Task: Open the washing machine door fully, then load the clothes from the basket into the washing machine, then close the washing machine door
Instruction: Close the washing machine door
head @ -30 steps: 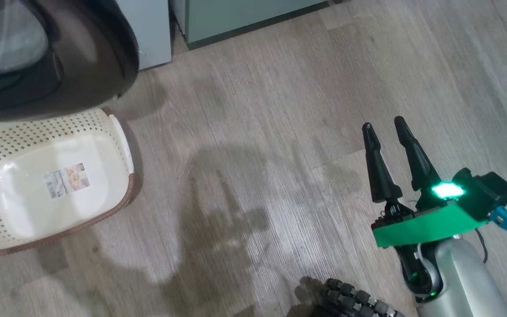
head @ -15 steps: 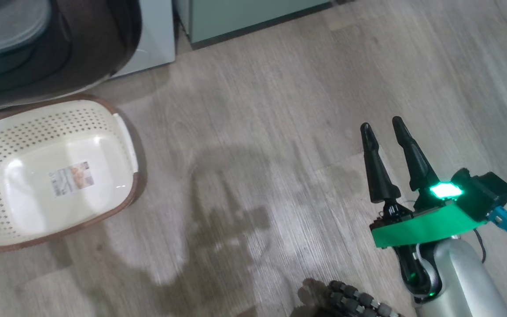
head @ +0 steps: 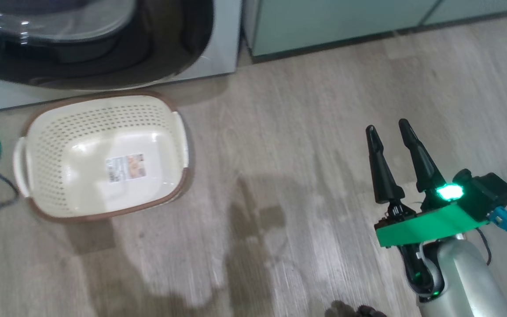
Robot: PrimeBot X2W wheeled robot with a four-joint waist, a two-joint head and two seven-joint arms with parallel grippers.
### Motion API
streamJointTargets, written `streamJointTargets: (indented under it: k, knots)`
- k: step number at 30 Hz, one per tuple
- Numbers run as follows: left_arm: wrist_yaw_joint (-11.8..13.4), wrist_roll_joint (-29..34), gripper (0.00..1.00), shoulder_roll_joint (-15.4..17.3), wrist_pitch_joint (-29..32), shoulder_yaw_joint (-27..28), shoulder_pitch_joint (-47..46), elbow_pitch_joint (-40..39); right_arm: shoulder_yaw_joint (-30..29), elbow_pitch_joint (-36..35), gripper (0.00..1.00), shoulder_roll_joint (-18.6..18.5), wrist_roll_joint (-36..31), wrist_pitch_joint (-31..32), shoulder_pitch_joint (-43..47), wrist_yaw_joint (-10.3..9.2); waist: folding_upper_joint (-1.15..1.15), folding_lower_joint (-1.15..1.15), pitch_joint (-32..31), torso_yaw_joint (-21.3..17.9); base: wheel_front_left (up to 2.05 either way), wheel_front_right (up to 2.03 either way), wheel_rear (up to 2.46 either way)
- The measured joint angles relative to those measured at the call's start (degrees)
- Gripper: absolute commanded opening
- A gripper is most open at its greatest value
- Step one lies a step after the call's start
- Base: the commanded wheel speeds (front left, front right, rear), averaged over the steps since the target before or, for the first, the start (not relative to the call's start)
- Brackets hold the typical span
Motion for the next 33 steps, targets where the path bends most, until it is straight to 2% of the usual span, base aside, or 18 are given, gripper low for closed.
streamJointTargets:
  k: [7, 12, 19, 24, 28, 33]
  knots:
    - [-1.5, 1.7, 1.0, -6.8, -5.7, 2.7, 9.8, -6.3, -0.9, 1.0, 1.0, 0.0, -1.0, 0.0, 0.0, 0.0, 0.0, 0.0, -1.8, 4.9, 0.0, 0.0, 0.0]
    - [-1.5, 2.7, 1.0, -12.3, -9.0, 3.9, 16.9, -10.5, -1.5, 1.8, 1.0, 0.0, -1.6, 0.0, 0.0, 0.0, 0.0, 0.0, -3.2, 7.8, 0.0, 0.0, 0.0]
    - [-1.6, 3.6, 1.0, -14.3, -14.5, 3.5, 24.6, -15.2, -3.0, 2.9, 1.0, 0.0, -2.1, 0.0, 0.3, 0.0, 0.0, 0.0, -5.6, 10.8, 0.0, 0.0, 0.0]
    - [-1.6, 4.6, 1.0, -14.3, -21.5, 0.0, 29.0, -16.3, -3.8, 3.8, 1.0, 0.0, -3.0, 0.0, 1.5, 0.0, 0.0, 0.0, -7.5, 12.1, 0.0, 0.0, 0.0]
    - [-1.6, 12.5, 1.0, -14.4, -28.7, -3.7, 30.5, -19.2, -4.4, 4.1, 1.0, 0.0, -3.4, 0.0, 2.3, 0.0, 0.0, 0.0, -8.8, 13.0, 0.0, 0.0, 0.0]
    - [-1.6, 29.0, 1.0, -13.9, -38.6, -8.6, 31.2, -23.4, -4.7, 3.8, 1.0, 0.0, -4.2, 0.4, 2.3, 0.0, 0.0, 0.0, -10.4, 13.2, 0.0, 0.0, 0.0]
